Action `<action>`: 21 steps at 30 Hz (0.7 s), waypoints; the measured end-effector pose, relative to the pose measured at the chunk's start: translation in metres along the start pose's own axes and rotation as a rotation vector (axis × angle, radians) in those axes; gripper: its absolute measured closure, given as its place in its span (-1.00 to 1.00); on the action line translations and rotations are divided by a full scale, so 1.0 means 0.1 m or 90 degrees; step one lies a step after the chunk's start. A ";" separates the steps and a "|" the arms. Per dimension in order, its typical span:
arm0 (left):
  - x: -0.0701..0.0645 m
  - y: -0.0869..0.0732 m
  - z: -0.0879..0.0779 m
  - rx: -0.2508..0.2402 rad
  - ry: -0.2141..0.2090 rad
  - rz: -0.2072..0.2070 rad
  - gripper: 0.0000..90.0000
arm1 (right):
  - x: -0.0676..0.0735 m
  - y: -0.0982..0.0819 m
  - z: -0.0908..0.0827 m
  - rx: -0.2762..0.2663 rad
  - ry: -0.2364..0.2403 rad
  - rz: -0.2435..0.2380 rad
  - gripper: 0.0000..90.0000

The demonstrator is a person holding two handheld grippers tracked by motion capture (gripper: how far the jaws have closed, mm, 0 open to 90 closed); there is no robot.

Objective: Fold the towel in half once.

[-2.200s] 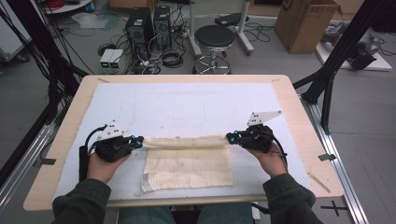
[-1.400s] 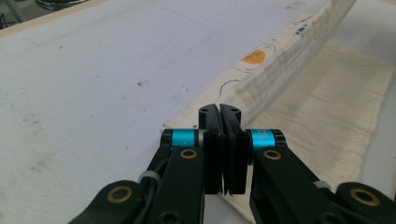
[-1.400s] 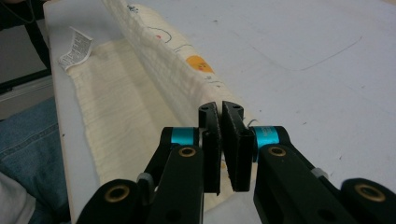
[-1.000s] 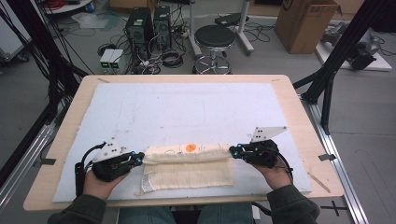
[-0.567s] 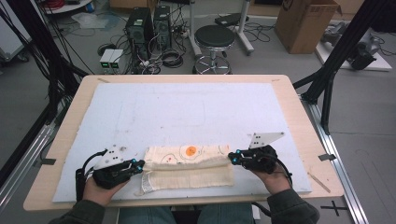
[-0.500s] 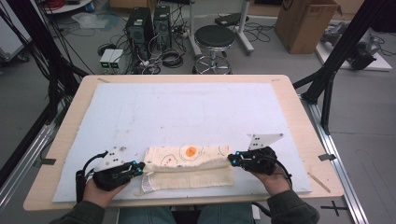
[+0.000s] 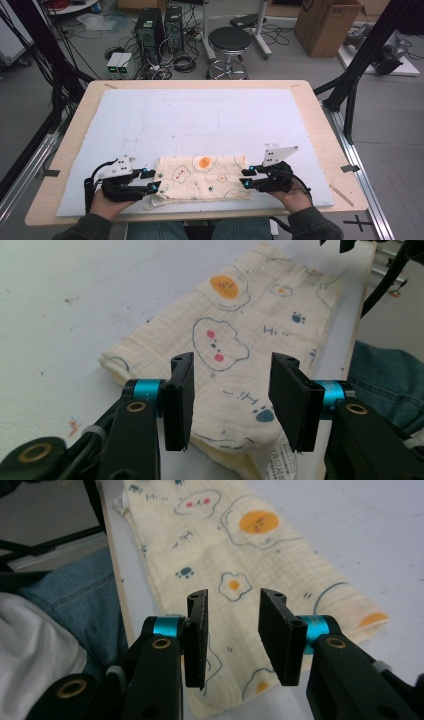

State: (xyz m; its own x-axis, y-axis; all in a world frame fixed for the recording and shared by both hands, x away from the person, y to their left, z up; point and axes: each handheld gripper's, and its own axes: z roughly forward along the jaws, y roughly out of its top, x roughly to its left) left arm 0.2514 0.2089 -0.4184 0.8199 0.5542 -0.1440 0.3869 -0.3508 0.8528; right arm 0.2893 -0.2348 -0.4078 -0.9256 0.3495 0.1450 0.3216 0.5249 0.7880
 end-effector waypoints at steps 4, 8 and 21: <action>0.00 -0.06 0.10 0.054 -0.018 0.012 0.40 | -0.01 -0.07 0.11 0.017 0.007 0.002 0.42; -0.01 -0.12 0.14 0.083 -0.026 0.022 0.42 | -0.01 -0.12 0.19 0.030 0.016 0.009 0.41; -0.05 -0.18 0.18 0.110 -0.033 0.054 0.68 | 0.06 -0.18 0.30 0.084 -0.025 -0.035 0.61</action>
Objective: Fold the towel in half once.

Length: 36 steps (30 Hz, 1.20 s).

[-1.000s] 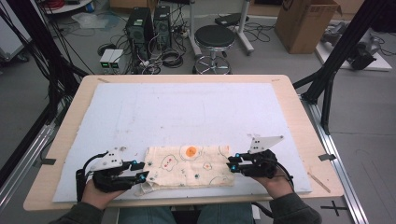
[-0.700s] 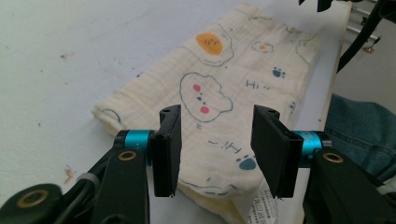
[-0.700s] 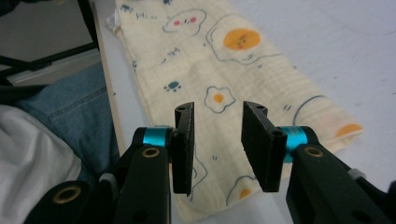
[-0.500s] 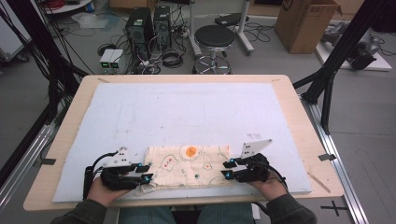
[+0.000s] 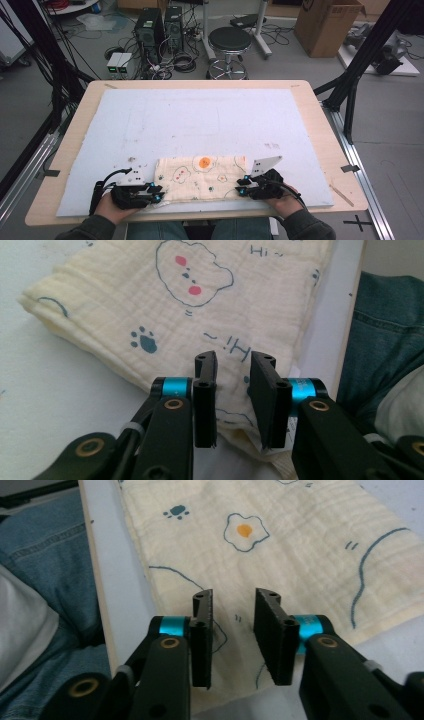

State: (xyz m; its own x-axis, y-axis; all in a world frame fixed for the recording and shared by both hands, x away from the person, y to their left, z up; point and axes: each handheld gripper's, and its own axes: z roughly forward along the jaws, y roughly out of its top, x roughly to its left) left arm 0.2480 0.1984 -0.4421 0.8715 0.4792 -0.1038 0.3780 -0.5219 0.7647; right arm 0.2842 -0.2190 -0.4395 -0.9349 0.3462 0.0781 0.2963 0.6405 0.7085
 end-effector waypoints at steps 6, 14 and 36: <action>-0.02 0.01 -0.02 -0.007 0.008 0.012 0.94 | -0.02 -0.01 -0.02 0.000 0.005 -0.006 0.87; -0.05 0.03 -0.09 -0.030 0.004 0.022 0.95 | 0.00 -0.01 -0.05 -0.008 0.013 -0.007 0.91; 0.36 0.19 -0.08 -0.084 0.119 -0.097 0.27 | -0.46 0.12 -0.16 -0.074 -0.035 0.086 0.27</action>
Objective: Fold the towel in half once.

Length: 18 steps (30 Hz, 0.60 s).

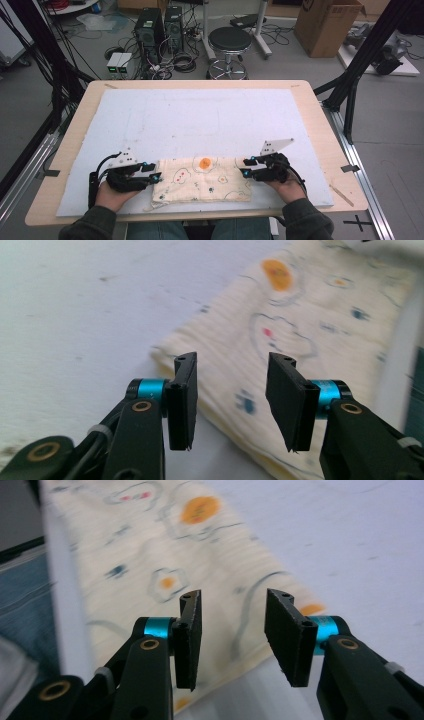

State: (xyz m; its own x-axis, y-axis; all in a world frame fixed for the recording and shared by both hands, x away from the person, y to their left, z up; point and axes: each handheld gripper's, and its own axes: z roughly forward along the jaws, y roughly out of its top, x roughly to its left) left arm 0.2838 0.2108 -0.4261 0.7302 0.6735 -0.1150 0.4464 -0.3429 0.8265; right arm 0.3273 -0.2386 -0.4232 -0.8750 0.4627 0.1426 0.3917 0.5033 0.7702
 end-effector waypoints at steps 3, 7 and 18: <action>0.09 0.05 0.11 0.003 0.032 -0.031 0.28 | -0.17 0.07 0.08 0.000 -0.005 0.029 0.23; 0.18 0.12 0.24 0.004 0.047 -0.048 0.25 | -0.34 0.10 0.18 -0.014 0.002 0.062 0.26; 0.18 0.07 0.39 0.061 0.038 -0.028 0.39 | -0.38 0.06 0.27 0.027 0.004 0.069 0.50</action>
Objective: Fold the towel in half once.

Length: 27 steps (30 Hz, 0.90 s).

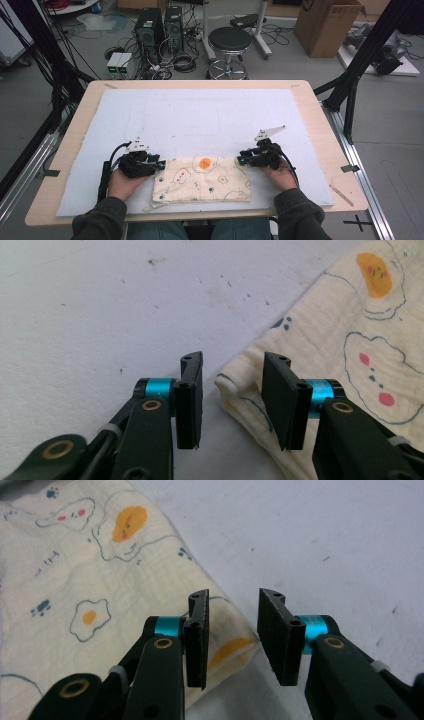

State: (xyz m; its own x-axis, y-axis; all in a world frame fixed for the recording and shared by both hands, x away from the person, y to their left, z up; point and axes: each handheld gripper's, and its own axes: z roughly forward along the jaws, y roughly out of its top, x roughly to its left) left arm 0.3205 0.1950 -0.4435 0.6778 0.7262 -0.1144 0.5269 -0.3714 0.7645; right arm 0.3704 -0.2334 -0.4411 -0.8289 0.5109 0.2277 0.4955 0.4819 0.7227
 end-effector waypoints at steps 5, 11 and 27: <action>-0.04 -0.01 -0.01 -0.005 0.002 0.027 0.74 | 0.05 -0.01 0.02 0.020 -0.015 -0.025 0.72; -0.08 -0.01 -0.02 -0.009 0.017 0.043 0.90 | 0.09 0.00 0.01 0.025 -0.026 -0.037 0.88; 0.02 0.16 0.07 -0.042 0.058 0.030 0.91 | 0.00 0.14 -0.10 -0.016 -0.098 -0.050 0.90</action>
State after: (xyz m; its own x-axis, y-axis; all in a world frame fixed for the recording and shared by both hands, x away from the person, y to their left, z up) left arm 0.3336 0.1867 -0.4361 0.6501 0.7595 -0.0217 0.4584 -0.3693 0.8084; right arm 0.3749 -0.2335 -0.4245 -0.8142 0.5764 0.0696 0.4229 0.5067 0.7513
